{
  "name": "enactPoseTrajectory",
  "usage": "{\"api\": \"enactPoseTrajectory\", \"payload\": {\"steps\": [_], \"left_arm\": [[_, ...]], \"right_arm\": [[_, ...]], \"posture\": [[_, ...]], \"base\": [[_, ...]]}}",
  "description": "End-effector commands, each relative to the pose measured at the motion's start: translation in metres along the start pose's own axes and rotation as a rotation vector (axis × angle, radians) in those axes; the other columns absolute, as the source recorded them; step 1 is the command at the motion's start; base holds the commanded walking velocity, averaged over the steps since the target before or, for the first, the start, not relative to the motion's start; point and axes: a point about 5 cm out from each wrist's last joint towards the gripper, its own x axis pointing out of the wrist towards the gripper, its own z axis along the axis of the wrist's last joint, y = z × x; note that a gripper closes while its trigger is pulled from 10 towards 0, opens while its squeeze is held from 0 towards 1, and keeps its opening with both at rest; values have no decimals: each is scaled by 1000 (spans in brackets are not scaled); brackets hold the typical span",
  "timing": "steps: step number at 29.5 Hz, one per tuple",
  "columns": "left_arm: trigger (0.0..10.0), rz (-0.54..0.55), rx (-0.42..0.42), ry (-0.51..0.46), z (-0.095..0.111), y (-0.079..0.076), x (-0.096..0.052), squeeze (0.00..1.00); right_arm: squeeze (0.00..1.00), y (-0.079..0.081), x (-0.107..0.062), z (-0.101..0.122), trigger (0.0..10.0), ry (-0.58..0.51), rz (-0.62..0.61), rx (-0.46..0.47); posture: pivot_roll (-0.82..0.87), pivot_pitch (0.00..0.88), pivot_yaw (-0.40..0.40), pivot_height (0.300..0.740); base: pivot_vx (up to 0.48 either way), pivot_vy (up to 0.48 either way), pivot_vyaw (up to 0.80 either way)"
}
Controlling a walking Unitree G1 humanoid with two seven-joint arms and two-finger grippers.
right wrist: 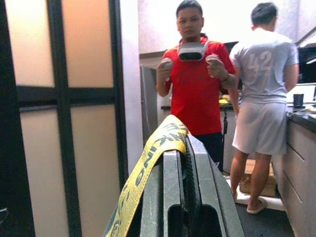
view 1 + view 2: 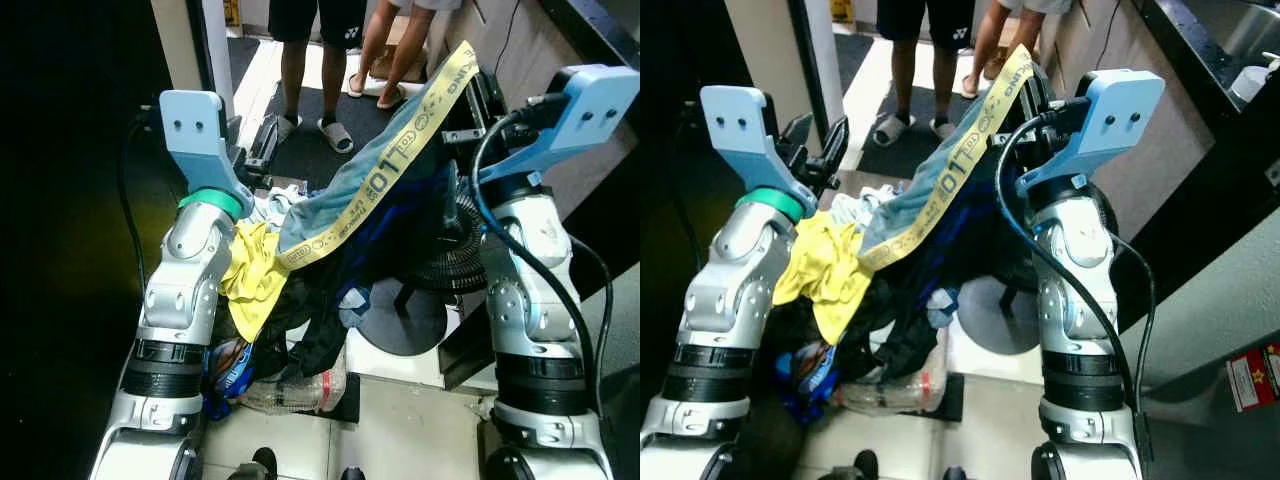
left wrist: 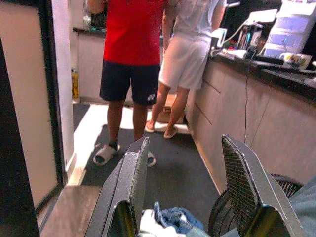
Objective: Clothes washing
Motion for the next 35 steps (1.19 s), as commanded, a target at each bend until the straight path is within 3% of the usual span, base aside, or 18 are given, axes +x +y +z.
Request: {"api": "enactPoseTrajectory", "payload": {"steps": [1, 2, 3, 5, 6, 8, 9, 10, 12, 14, 16, 17, 19, 23, 27, 35], "left_arm": [[10000, -20, -13, -46, 17, -5, 4, 0], [10000, -20, -13, -46, 17, -5, 4, 0], [10000, -20, -13, -89, 32, -4, 8, 0], [10000, -20, -13, -89, 32, -4, 8, 0], [10000, -32, 7, -183, 64, 0, 11, 0], [10000, -32, 7, -183, 64, 0, 11, 0], [10000, -46, 45, -229, 80, 3, 8, 0], [10000, -53, 63, -235, 83, 5, 5, 0], [10000, -56, 73, -235, 83, 6, 3, 0], [10000, -48, 94, -191, 70, 12, -7, 0], [10000, -43, 163, -121, 48, 13, -18, 0], [10000, -43, 163, -121, 48, 13, -18, 0], [10000, -84, 186, -83, 35, 1, -29, 0], [10000, -98, 127, -93, 38, -10, -26, 0], [10000, -128, 134, -123, 46, -19, -16, 0], [10000, -111, 115, -128, 47, -19, -8, 0]], "right_arm": [[0, -4, 1, 14, 10000, -53, -29, 6], [0, -4, 1, 14, 10000, -53, -29, 6], [0, -2, 2, 19, 10000, -71, -18, -24], [0, -2, 2, 19, 10000, -71, -18, -24], [0, 0, 5, 29, 10000, -111, -13, -94], [0, 0, 5, 29, 10000, -111, -13, -94], [0, -1, 6, 38, 10000, -138, -19, -185], [0, -2, 6, 42, 10000, -152, -18, -234], [0, -3, 6, 44, 10000, -160, -16, -262], [0, -11, 3, 41, 10000, -133, -23, -288], [0, -19, -5, 28, 10000, -74, -26, -335], [0, -19, -5, 28, 10000, -74, -26, -335], [0, -15, -19, 4, 10000, 15, -27, -300], [0, -6, -23, -7, 10000, 50, -9, -267], [0, 0, -19, -10, 10000, 45, 8, -262], [0, 1, -12, -7, 10000, 25, 7, -248]], "posture": [[22, 67, 34, 740], [22, 67, 34, 740], [24, 49, 38, 740], [24, 49, 38, 740], [27, 34, 37, 740], [27, 34, 37, 740], [25, 24, 33, 740], [24, 23, 32, 740], [24, 23, 32, 740], [19, 16, 25, 740], [21, 10, 18, 740], [21, 10, 18, 740], [30, 1, 9, 740], [36, 3, 10, 740], [38, 4, 17, 740], [26, 13, 27, 740]], "base": [[0, 0, 0], [0, 0, 0], [0, 0, 0], [0, 0, 0], [0, 0, 0], [0, 0, 0], [0, 0, 0], [0, 0, 0], [0, 0, 0], [0, 0, 0], [0, 0, 0], [0, 0, 0], [0, 0, 0], [0, 0, 0], [0, 0, 0], [0, 0, 0]]}}
